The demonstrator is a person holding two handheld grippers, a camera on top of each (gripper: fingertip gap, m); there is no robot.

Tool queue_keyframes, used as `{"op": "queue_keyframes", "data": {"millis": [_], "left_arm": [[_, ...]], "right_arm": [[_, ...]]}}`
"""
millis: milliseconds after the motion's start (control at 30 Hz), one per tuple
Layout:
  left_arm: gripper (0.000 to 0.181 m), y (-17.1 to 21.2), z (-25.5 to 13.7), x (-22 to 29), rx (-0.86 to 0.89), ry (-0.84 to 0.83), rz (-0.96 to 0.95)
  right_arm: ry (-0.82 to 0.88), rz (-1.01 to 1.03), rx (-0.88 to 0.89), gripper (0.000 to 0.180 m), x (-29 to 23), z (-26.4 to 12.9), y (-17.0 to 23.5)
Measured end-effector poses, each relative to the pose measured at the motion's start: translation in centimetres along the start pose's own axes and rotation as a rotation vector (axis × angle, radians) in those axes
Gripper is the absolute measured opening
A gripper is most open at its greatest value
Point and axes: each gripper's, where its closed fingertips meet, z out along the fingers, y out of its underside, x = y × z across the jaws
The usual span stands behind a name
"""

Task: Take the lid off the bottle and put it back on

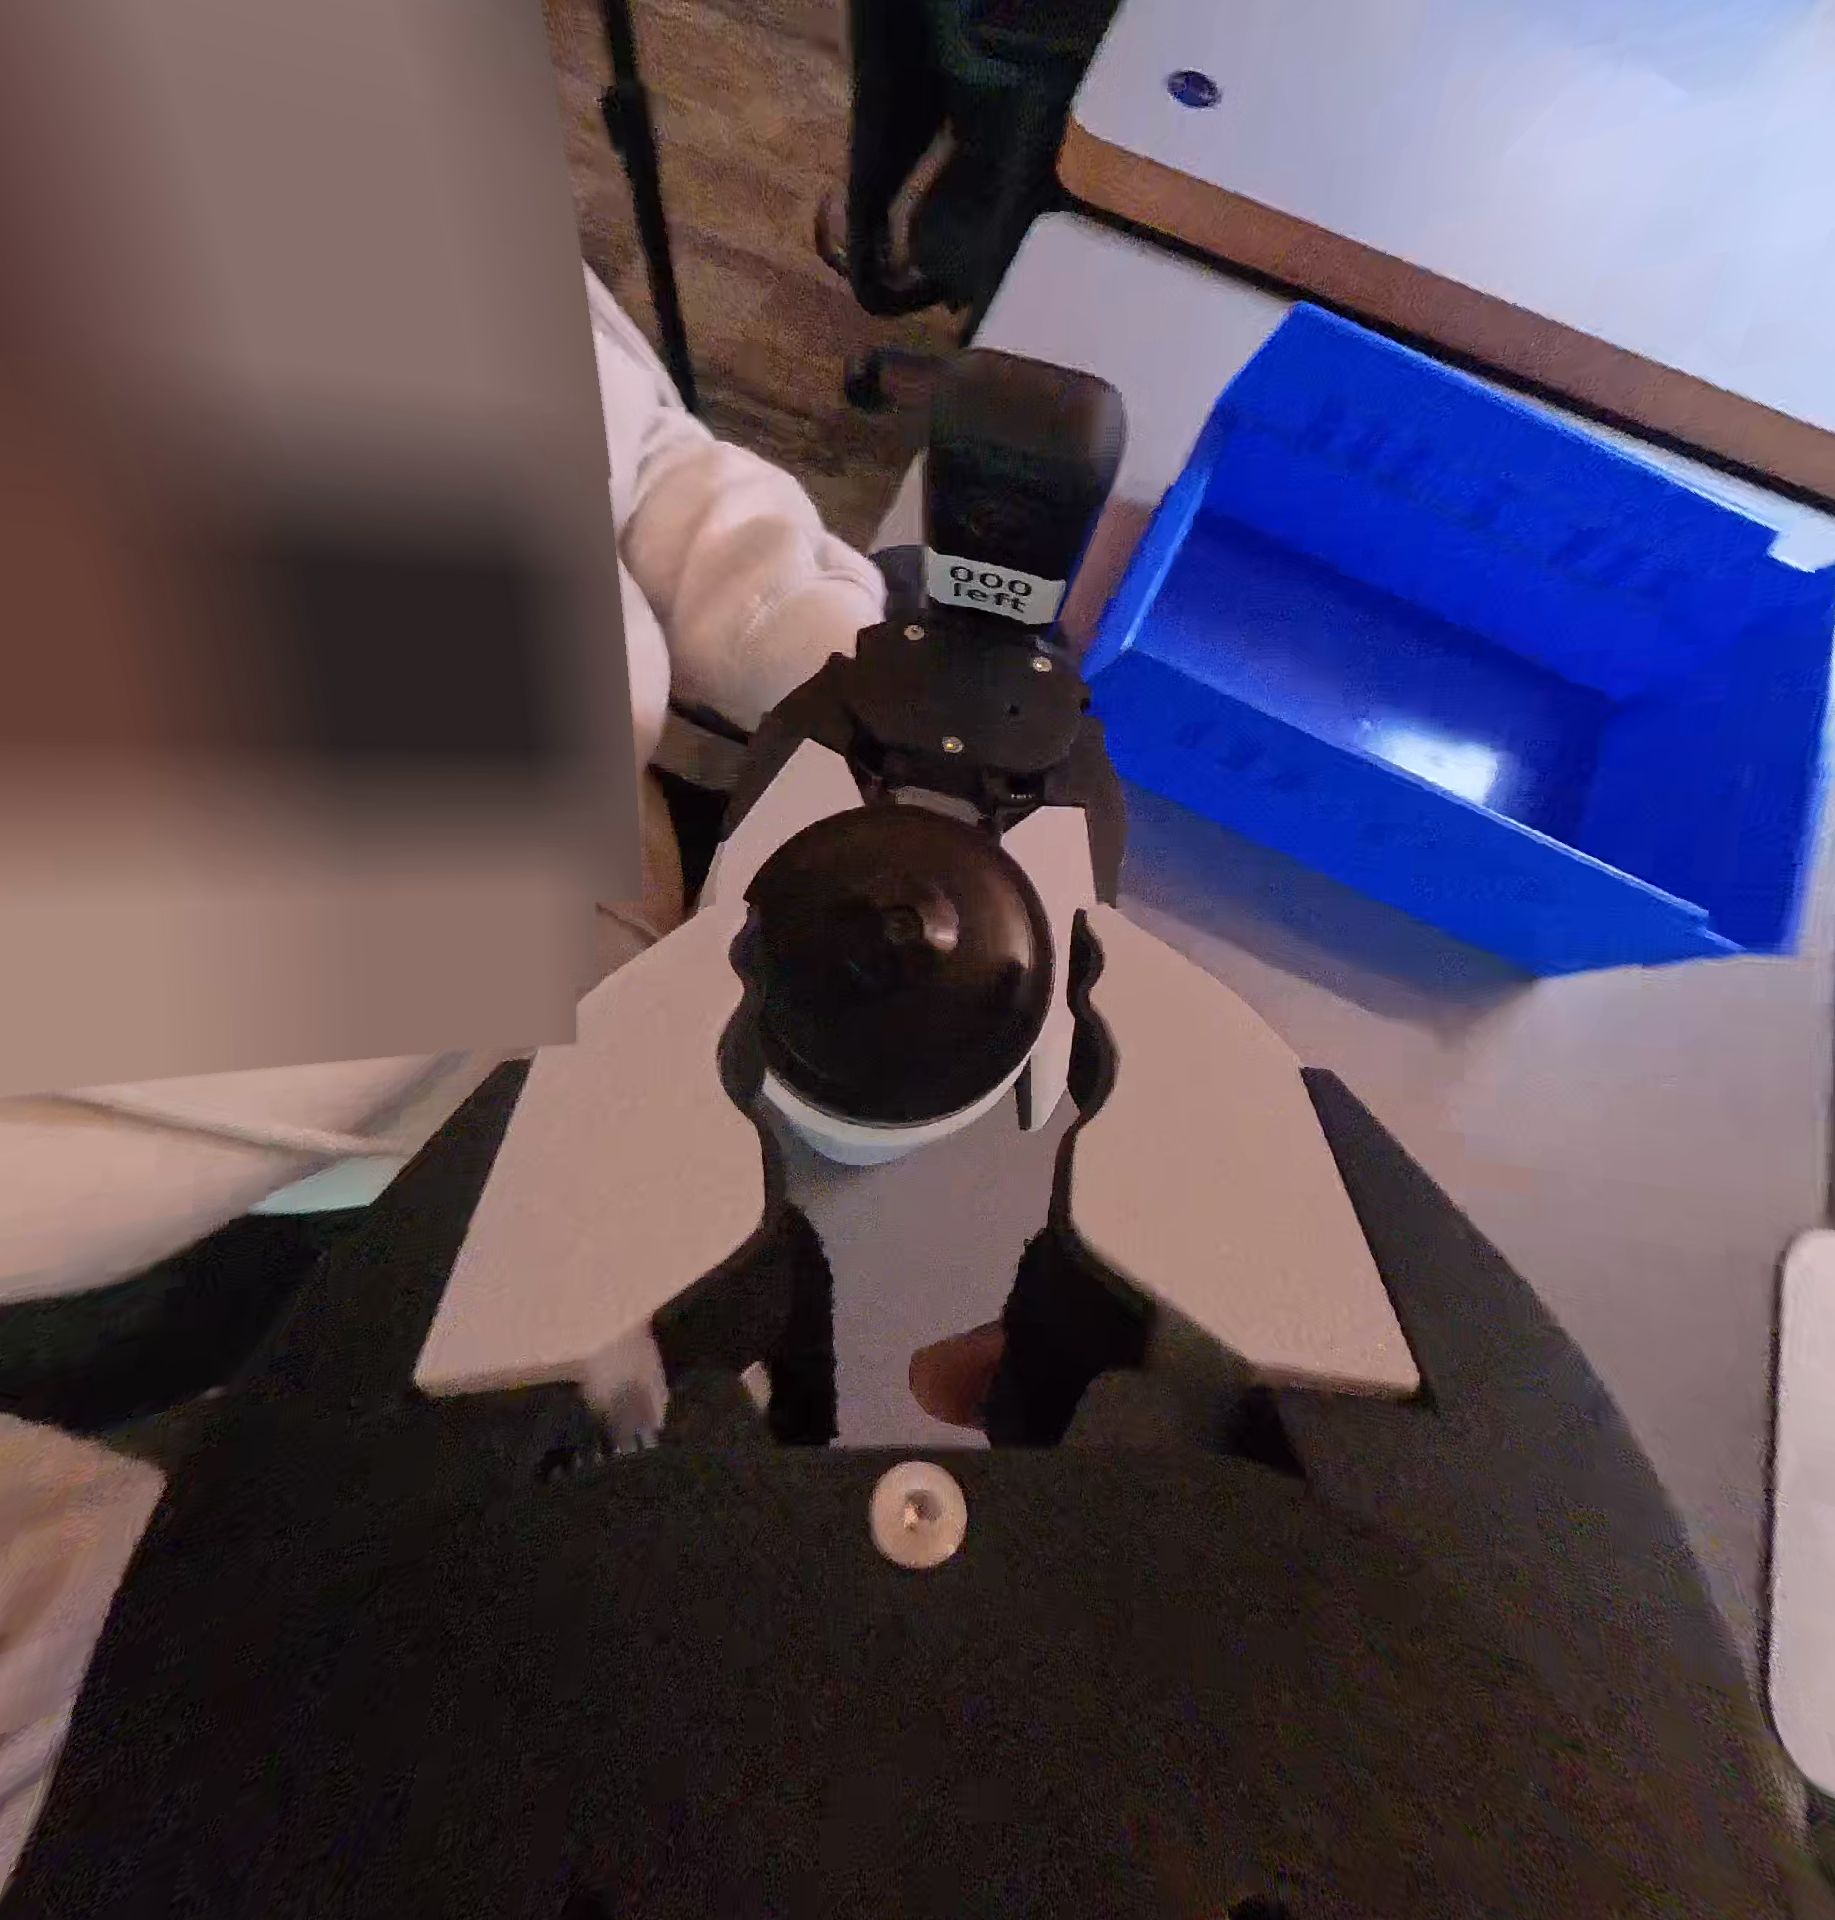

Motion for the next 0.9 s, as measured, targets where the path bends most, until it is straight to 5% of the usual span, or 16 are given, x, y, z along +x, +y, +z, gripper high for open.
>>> {"op": "queue_keyframes", "data": {"millis": [333, 433, 667, 800, 900], "left_arm": [[0.088, 0.0, 0.0, -0.1, 0.0, -0.012, 0.001], [0.088, 0.0, 0.0, 0.1, 0.0, 0.003, 0.009], [0.088, -0.1, 0.4, 0.7, -0.002, 0.043, 0.027], [0.088, 0.0, 0.1, 0.1, 0.004, 0.021, -0.009], [0.088, 0.0, 0.0, 0.1, 0.006, 0.012, -0.004]], "right_arm": [[0.366, 0.173, 0.088, 0.022, 0.2, 0.5, 0.4], [0.312, 0.042, 0.08, 0.023, -0.1, 0.5, 0.2], [-0.112, -0.337, 0.232, 0.023, -1.7, 0.1, 0.0], [-0.149, -0.208, 0.255, 0.023, -0.6, 0.4, -0.1], [0.069, -0.016, 0.225, 0.052, 0.9, 0.4, -0.1]]}}
